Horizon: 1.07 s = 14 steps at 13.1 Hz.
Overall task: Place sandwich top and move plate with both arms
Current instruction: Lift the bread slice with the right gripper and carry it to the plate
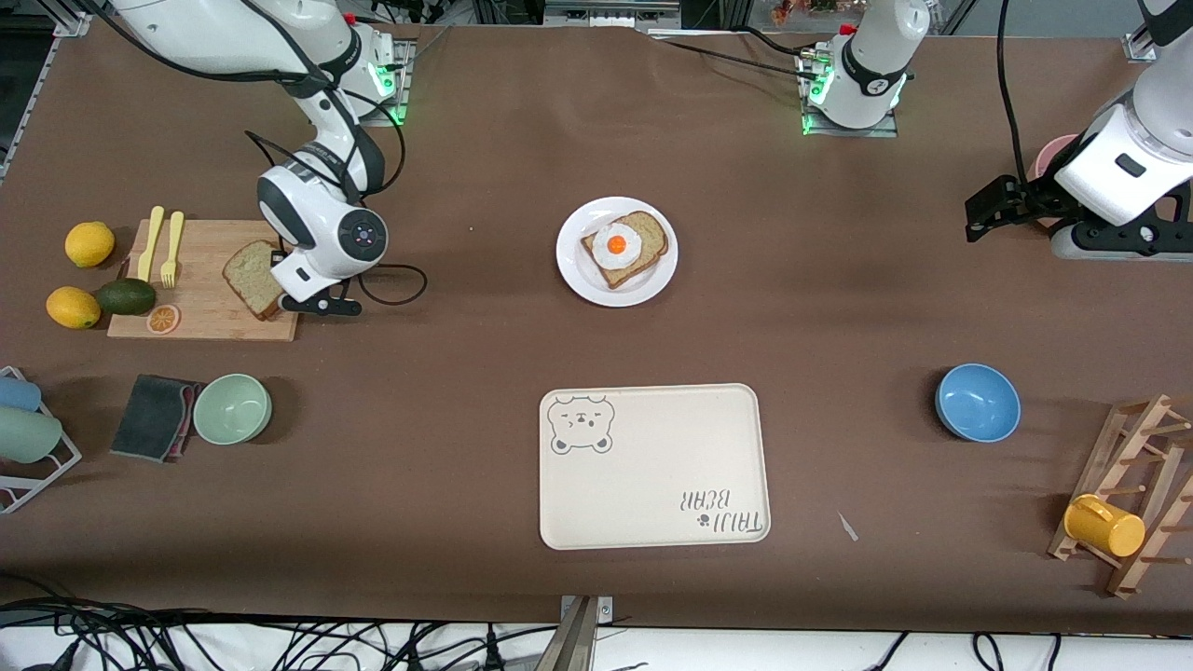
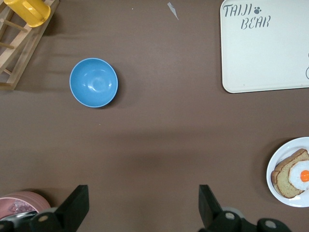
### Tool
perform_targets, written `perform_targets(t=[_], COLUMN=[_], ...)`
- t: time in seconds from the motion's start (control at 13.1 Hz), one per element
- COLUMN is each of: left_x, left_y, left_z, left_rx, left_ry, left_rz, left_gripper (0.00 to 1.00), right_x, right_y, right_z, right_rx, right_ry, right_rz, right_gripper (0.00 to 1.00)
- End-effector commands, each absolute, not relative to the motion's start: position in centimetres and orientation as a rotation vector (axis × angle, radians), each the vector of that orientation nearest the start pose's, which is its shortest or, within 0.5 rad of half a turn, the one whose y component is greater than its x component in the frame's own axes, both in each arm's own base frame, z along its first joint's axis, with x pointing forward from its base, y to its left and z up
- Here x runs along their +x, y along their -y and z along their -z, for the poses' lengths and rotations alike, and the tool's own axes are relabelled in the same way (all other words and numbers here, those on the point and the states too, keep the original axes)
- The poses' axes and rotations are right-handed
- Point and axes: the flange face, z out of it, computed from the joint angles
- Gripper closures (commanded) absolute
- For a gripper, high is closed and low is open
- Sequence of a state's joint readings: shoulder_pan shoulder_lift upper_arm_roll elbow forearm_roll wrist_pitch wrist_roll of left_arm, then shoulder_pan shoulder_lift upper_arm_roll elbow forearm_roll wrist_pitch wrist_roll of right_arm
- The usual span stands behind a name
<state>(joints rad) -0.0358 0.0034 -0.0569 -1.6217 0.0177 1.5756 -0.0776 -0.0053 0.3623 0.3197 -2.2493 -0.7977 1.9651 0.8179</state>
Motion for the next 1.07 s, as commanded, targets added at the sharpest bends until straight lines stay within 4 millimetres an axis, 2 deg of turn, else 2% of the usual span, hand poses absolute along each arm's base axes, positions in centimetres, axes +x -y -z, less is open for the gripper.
perform_targets(t=[0.0,0.23,0.31,0.54,0.76,0.92,0.99], left_x=[55.3,55.3,55.3,55.3,55.3,55.3,55.3], left_y=[4.8,4.8,4.8,4.8,4.8,4.8,4.8], left_z=[-60.5,-60.5,-60.5,-60.5,-60.5,-60.5,-60.5], left_rx=[-3.143,-3.143,-3.143,-3.143,-3.143,-3.143,-3.143], left_ry=[-0.051,-0.051,-0.051,-0.051,-0.051,-0.051,-0.051], left_rz=[-0.083,-0.083,-0.083,-0.083,-0.083,-0.083,-0.083], left_gripper=[0.00,0.00,0.00,0.00,0.00,0.00,0.00], right_x=[47.9,48.3,47.6,44.2,40.8,38.5,36.8], right_y=[-15.3,-19.8,-21.4,-29.5,-36.7,-41.9,-44.0], right_z=[-23.1,-26.6,-27.1,-30.9,-32.6,-34.8,-35.3], right_rx=[2.394,2.406,2.425,2.435,2.506,2.557,2.558], right_ry=[-0.024,-0.011,-0.006,-0.041,0.009,-0.051,-0.106], right_rz=[0.257,0.282,0.299,0.251,0.241,0.202,0.171], right_gripper=[1.00,1.00,1.00,1.00,1.00,1.00,1.00])
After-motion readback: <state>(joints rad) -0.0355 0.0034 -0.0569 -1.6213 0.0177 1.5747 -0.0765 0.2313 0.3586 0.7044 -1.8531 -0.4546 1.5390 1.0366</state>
